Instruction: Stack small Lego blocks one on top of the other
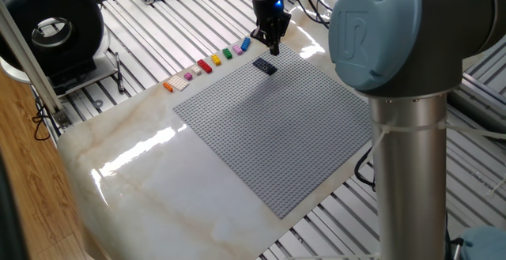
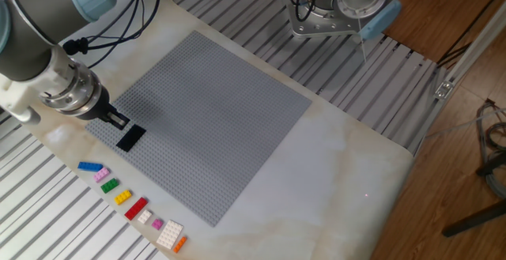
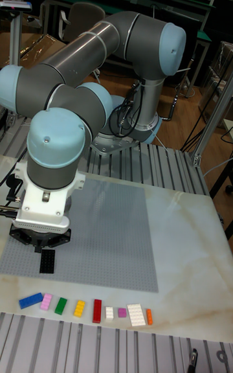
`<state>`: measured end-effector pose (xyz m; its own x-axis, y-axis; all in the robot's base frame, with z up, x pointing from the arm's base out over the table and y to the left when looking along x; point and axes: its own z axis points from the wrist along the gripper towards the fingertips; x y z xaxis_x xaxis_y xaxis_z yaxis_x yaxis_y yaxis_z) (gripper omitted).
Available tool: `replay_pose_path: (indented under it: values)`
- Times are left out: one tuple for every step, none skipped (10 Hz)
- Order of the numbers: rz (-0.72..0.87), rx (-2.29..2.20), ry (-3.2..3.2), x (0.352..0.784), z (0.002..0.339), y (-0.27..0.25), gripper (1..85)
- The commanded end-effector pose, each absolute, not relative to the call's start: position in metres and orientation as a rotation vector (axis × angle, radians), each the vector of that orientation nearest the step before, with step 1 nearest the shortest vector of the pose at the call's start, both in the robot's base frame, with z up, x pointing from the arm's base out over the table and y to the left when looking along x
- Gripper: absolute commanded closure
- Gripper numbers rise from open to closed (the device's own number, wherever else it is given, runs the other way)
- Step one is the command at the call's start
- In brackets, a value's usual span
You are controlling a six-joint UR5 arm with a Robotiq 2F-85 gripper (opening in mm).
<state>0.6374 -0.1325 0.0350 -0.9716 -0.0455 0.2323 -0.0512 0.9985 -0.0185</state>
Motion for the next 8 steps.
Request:
replay_pose_path:
  values:
    - [-0.023,0.036,-2.918,0.64,0.036,-0.122,84.7]
    - [-0.043,0.012,-2.92,0.642,0.037,-0.117,84.7]
    - [-0.038,-0.011,-2.931,0.643,0.036,-0.113,84.7]
    - [-0.018,-0.015,-2.952,0.646,0.031,-0.111,84.7]
    - [-0.015,-0.025,-2.96,0.647,0.028,-0.109,84.7]
    - [-0.034,-0.041,-2.969,0.649,0.027,-0.106,84.7]
    - [-0.053,-0.044,-2.981,0.65,0.025,-0.105,84.7]
    - [-0.072,-0.059,-2.989,0.653,0.025,-0.101,84.7]
